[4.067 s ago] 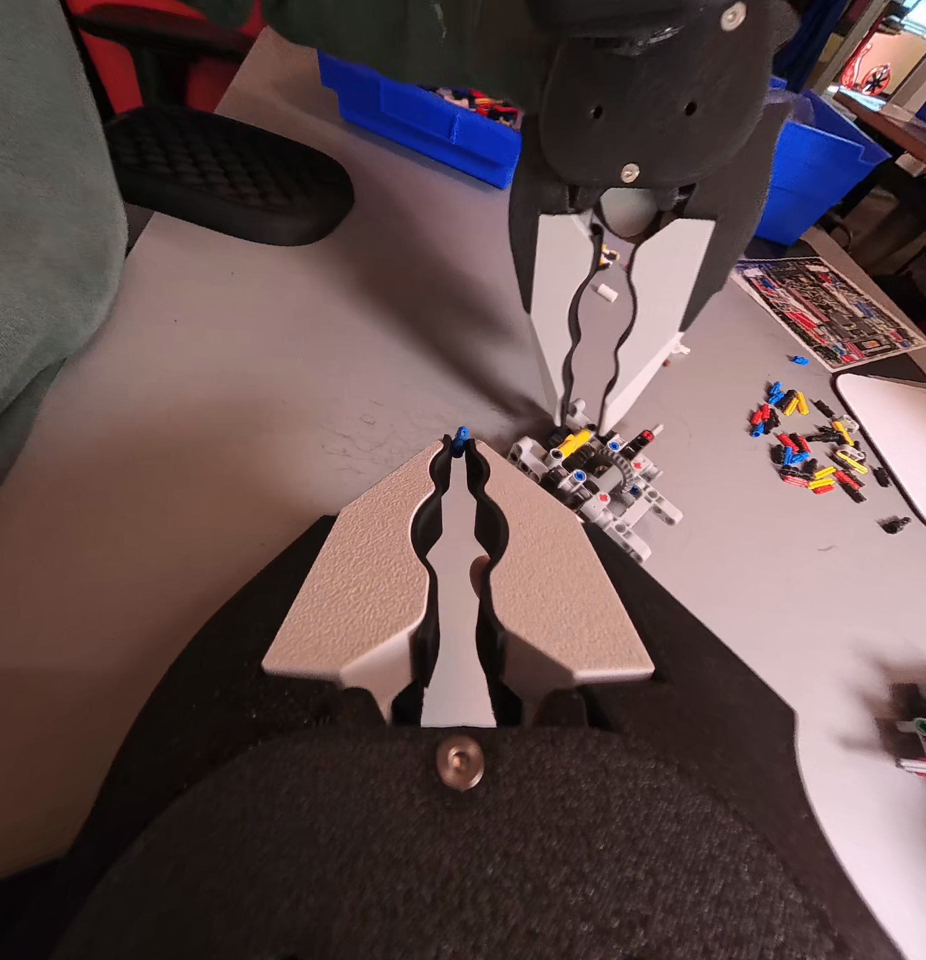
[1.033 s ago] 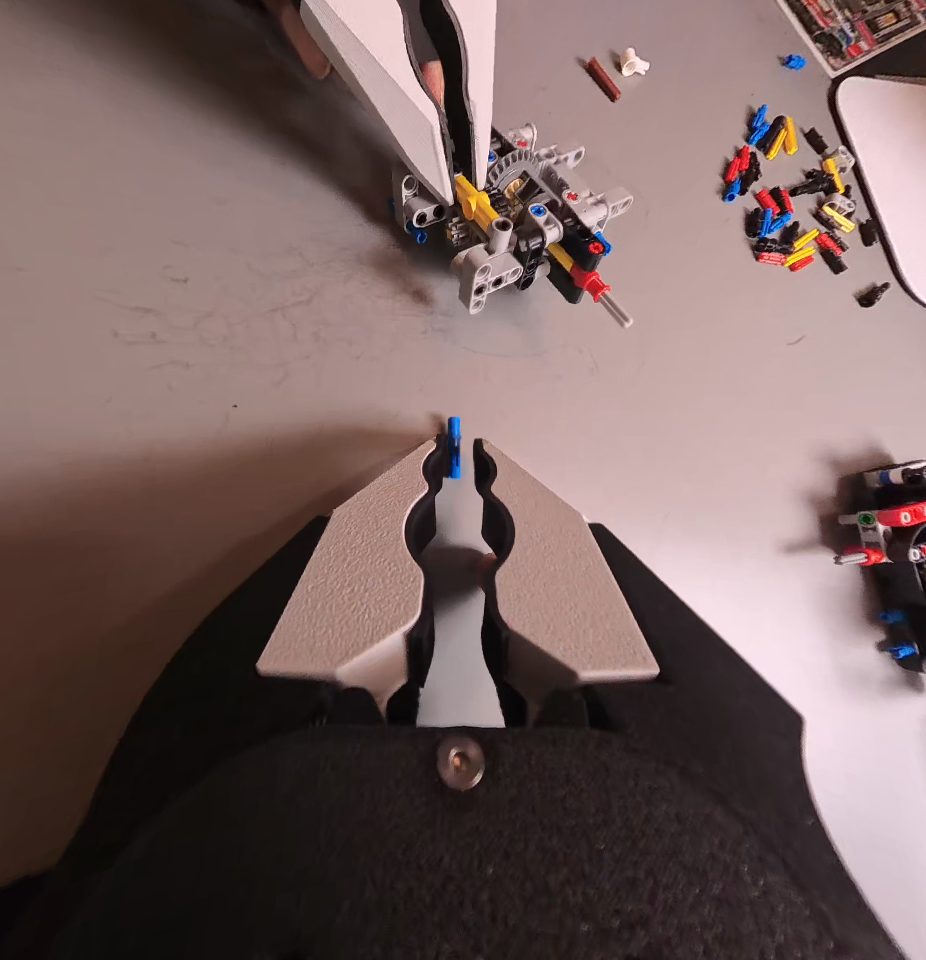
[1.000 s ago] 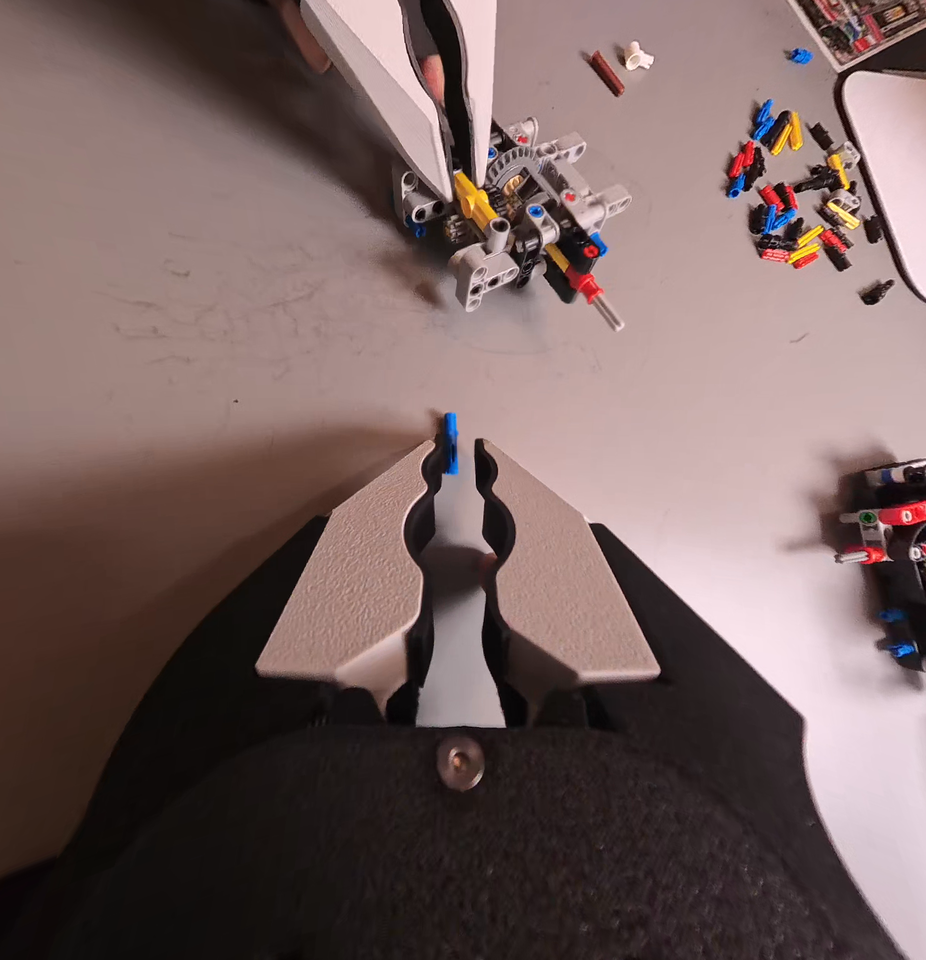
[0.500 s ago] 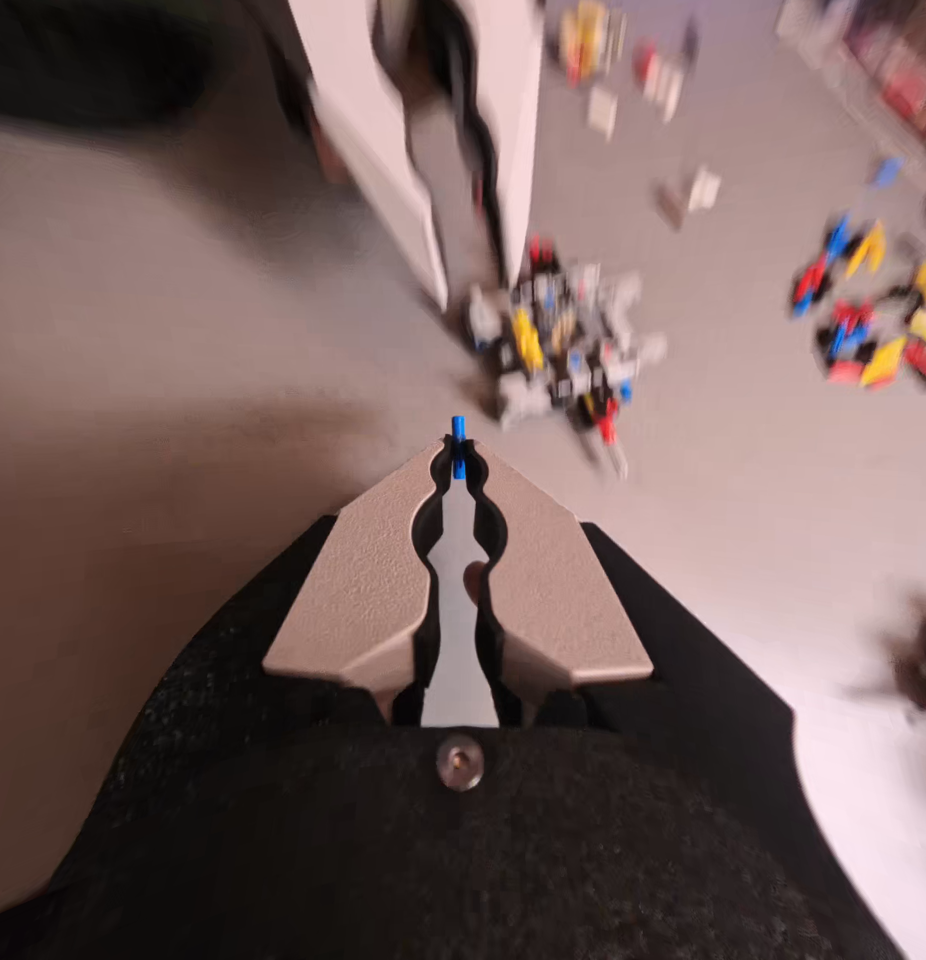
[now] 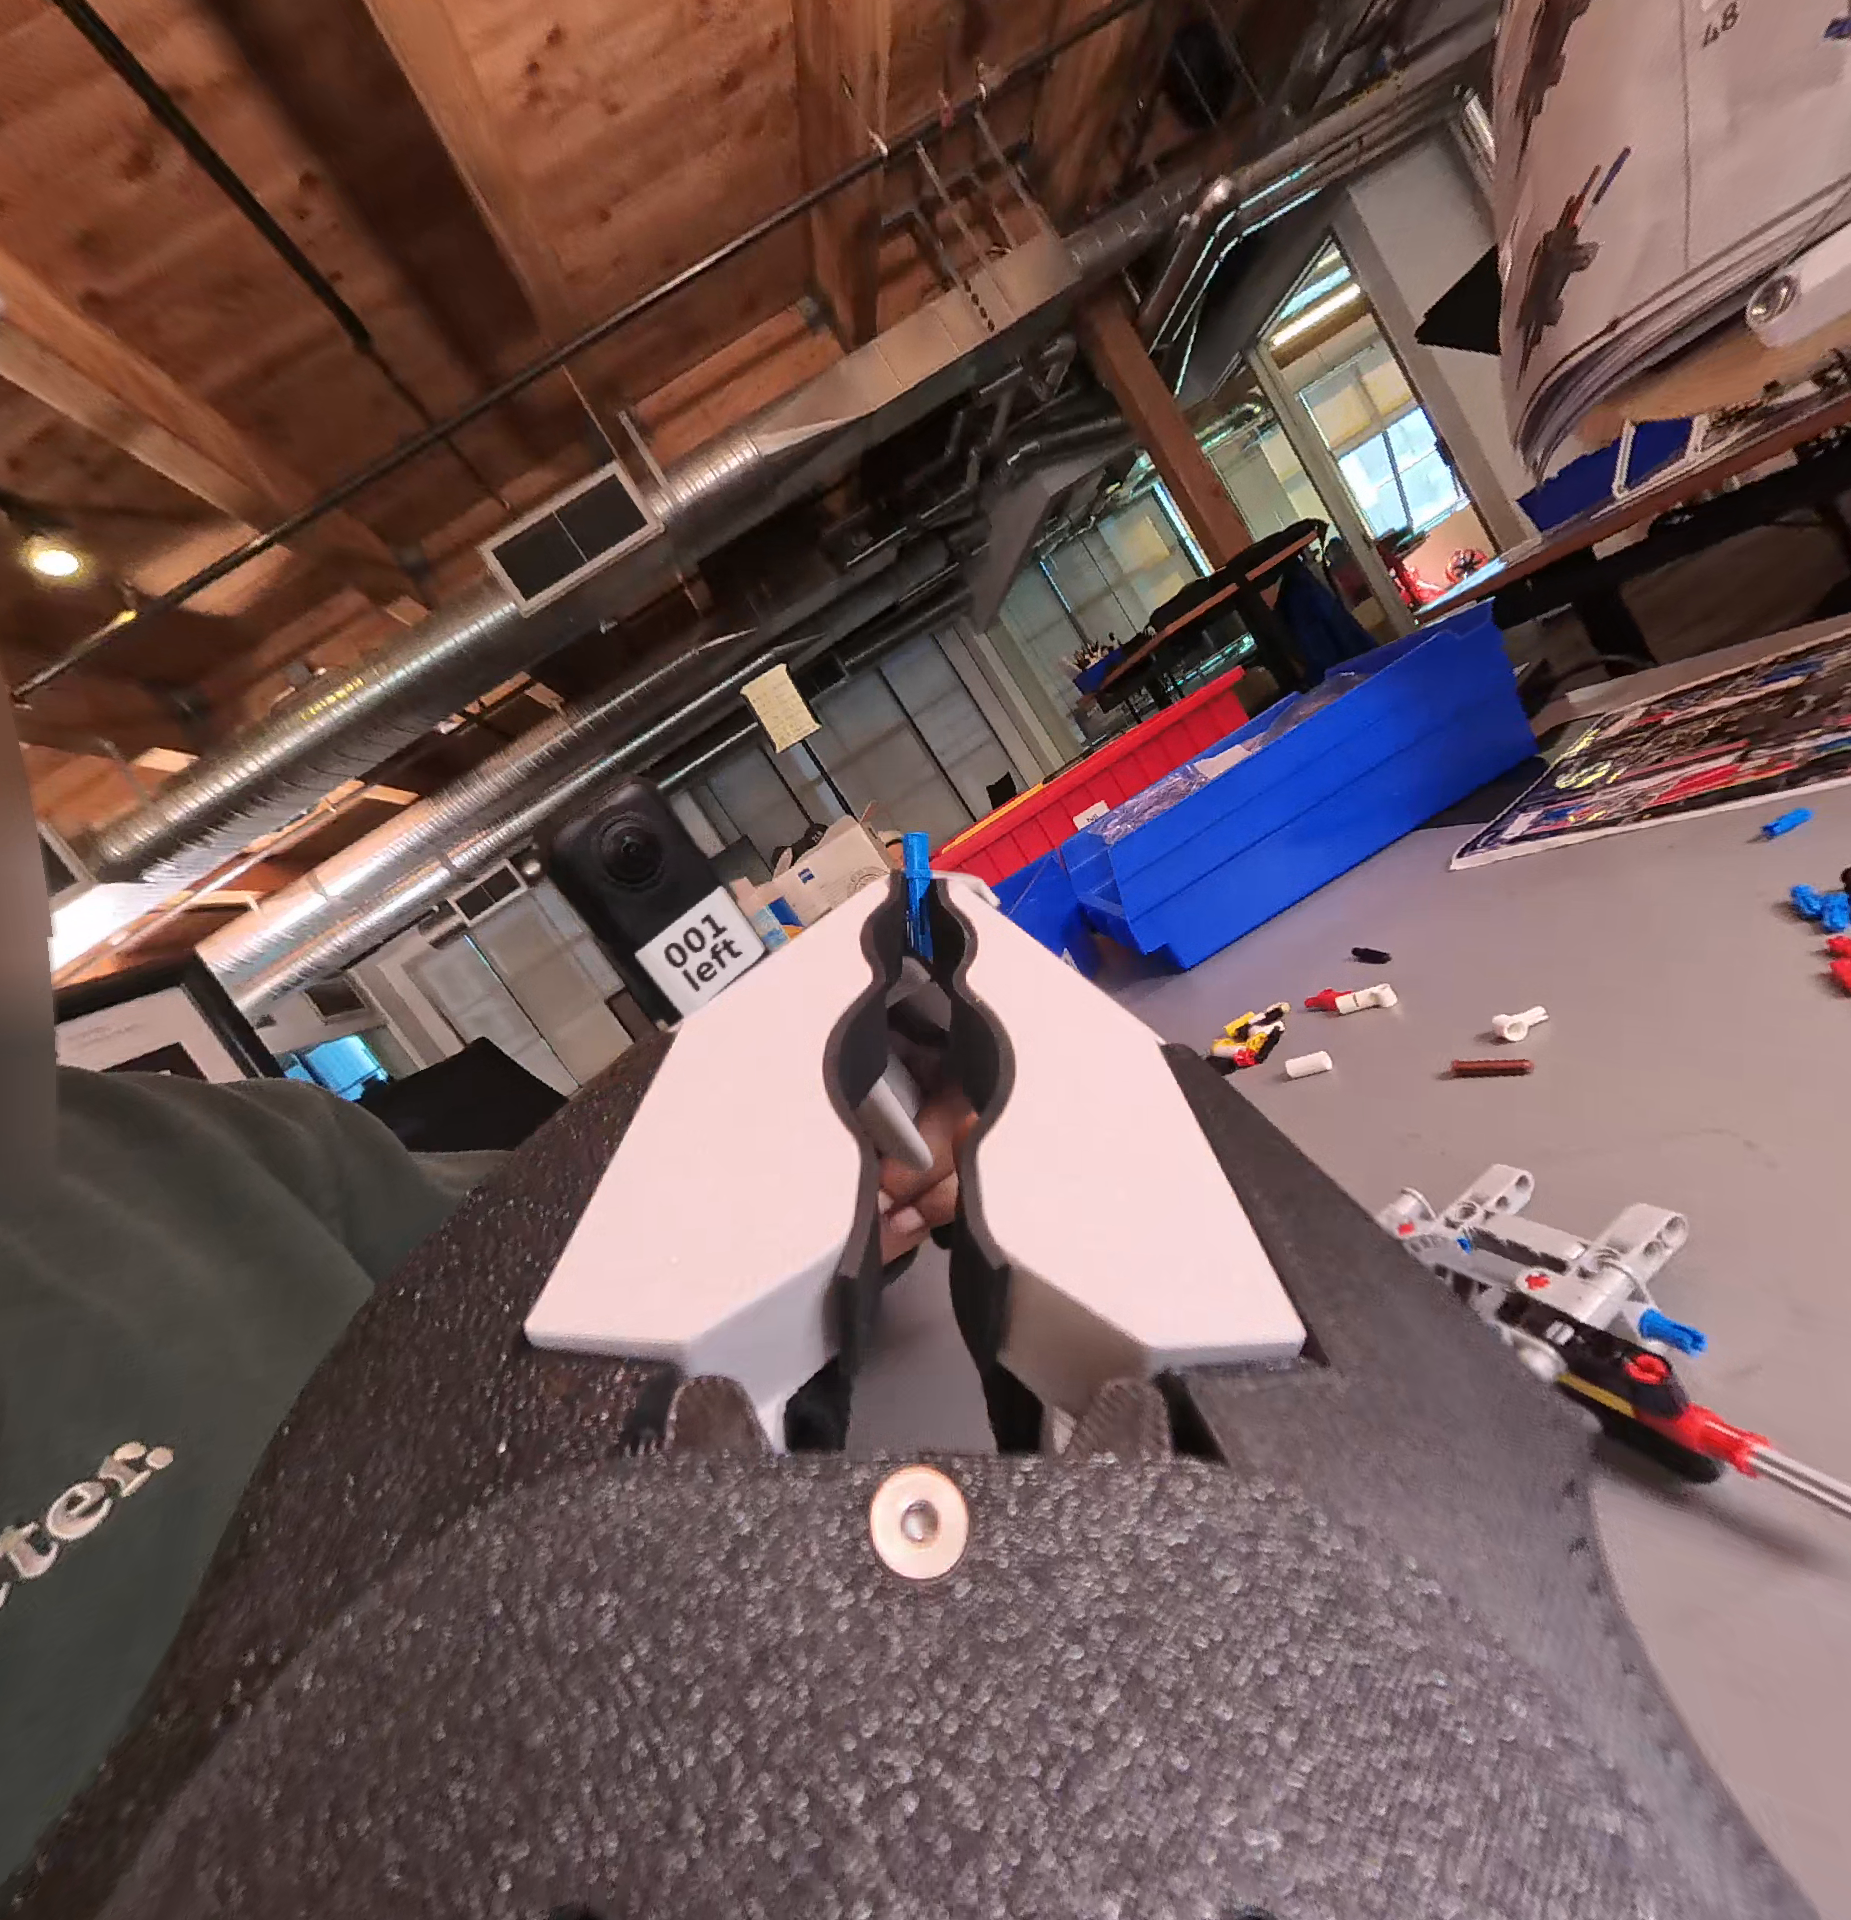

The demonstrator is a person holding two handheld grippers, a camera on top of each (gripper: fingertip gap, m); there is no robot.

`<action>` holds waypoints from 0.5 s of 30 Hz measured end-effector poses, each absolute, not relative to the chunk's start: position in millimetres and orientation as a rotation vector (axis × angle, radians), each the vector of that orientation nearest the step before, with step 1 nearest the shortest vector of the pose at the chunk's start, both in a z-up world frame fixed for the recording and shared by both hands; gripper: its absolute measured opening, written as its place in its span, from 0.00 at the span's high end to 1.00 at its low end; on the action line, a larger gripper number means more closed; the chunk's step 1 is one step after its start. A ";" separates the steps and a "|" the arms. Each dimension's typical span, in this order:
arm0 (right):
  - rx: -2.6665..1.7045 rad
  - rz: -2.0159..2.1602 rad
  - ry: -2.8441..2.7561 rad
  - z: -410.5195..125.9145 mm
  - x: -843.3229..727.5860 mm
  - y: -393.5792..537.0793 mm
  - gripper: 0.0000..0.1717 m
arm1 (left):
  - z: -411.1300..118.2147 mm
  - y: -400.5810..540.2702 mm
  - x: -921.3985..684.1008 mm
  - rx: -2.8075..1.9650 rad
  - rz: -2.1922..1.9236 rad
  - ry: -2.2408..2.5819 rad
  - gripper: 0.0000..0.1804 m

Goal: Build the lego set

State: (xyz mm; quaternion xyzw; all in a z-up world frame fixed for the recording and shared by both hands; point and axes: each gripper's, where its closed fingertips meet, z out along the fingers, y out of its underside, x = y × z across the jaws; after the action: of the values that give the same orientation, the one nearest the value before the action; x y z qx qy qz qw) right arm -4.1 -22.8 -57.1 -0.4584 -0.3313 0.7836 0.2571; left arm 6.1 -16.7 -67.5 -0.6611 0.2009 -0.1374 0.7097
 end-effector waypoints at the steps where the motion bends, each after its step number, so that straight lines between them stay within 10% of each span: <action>1: -1.259 2.128 -0.890 -59.0 -4.9 -22.1 0.98 | -69.2 -16.7 6.0 -1.476 -0.275 0.463 0.92; 15: -1.283 2.120 -0.956 -69.2 -2.6 -19.8 1.00 | -71.5 -19.2 -2.2 -1.457 -0.095 0.566 0.96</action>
State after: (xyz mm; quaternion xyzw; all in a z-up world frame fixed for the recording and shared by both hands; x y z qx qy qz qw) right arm -2.6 -19.8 -69.2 -0.4688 -0.3494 0.7749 0.2402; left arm -2.2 -19.2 -71.5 -0.6565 0.2551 -0.0429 0.7086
